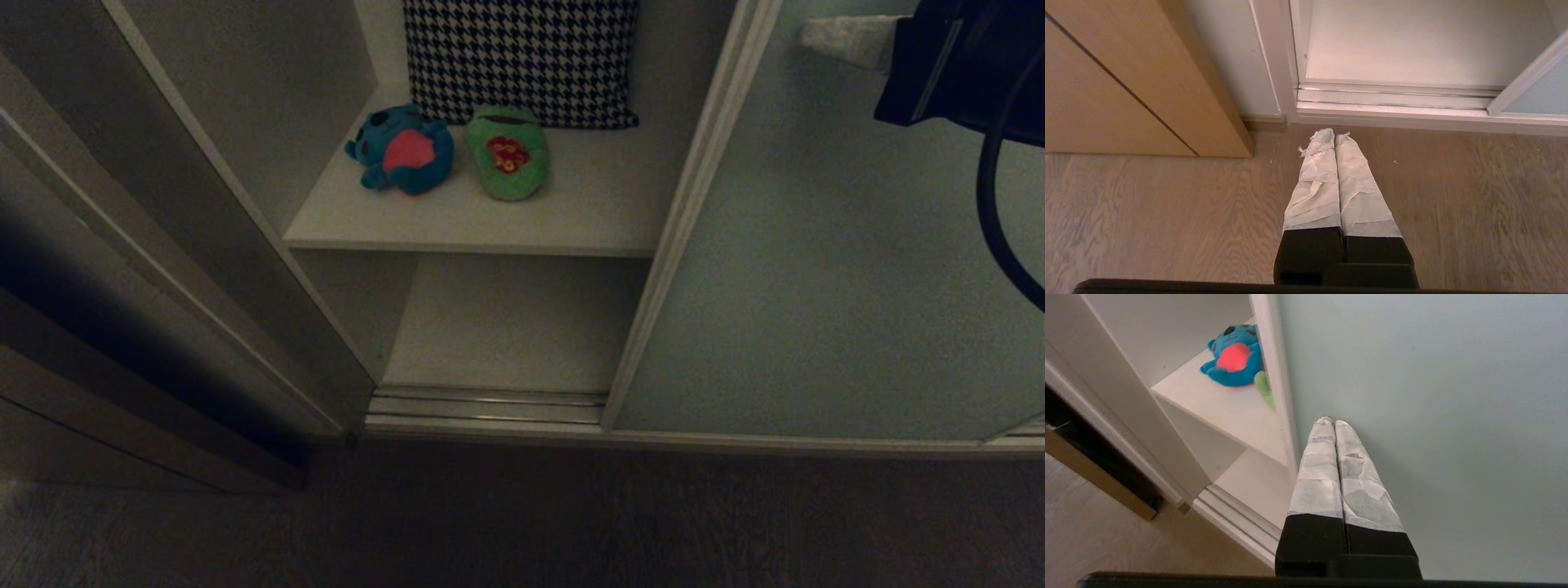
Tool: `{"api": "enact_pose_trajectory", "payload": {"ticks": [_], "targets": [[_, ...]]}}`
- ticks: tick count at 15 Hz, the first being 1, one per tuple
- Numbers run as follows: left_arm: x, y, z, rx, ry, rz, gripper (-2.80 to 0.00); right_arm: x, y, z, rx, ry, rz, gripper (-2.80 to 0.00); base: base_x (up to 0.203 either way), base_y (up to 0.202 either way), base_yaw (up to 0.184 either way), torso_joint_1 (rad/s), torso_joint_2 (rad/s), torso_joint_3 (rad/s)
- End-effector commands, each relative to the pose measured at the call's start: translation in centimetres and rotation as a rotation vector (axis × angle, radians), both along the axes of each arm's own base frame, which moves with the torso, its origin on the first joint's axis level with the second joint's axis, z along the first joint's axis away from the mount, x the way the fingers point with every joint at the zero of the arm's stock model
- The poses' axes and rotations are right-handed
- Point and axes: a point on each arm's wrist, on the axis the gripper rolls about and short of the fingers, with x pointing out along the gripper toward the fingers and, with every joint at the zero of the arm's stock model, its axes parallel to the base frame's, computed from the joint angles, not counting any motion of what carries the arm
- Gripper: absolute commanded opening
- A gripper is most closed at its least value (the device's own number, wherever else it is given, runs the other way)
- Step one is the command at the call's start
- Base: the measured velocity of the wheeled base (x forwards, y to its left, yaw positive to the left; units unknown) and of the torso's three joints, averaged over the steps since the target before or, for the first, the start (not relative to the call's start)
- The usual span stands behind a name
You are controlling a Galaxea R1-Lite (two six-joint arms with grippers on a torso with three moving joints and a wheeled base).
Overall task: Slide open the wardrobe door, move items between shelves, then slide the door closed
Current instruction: Close the door
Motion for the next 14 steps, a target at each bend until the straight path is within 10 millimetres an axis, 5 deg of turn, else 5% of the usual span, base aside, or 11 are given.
{"api": "enact_pose_trajectory", "payload": {"ticks": [1,8,14], "targets": [[0.0,0.0,0.0,0.0,0.003,0.0,-2.8,1.3,0.6,-0.5,-0.007,0.018,-0.007,-2.8,0.0,0.0,0.0,0.0,0.0,0.0],[0.0,0.0,0.0,0.0,0.003,0.0,-2.8,1.3,1.4,0.0,0.02,-0.025,0.016,-2.8,0.0,0.0,0.0,0.0,0.0,0.0],[0.0,0.0,0.0,0.0,0.003,0.0,-2.8,1.4,5.5,-0.4,0.008,-0.012,0.141,-2.8,0.0,0.0,0.0,0.0,0.0,0.0]]}}
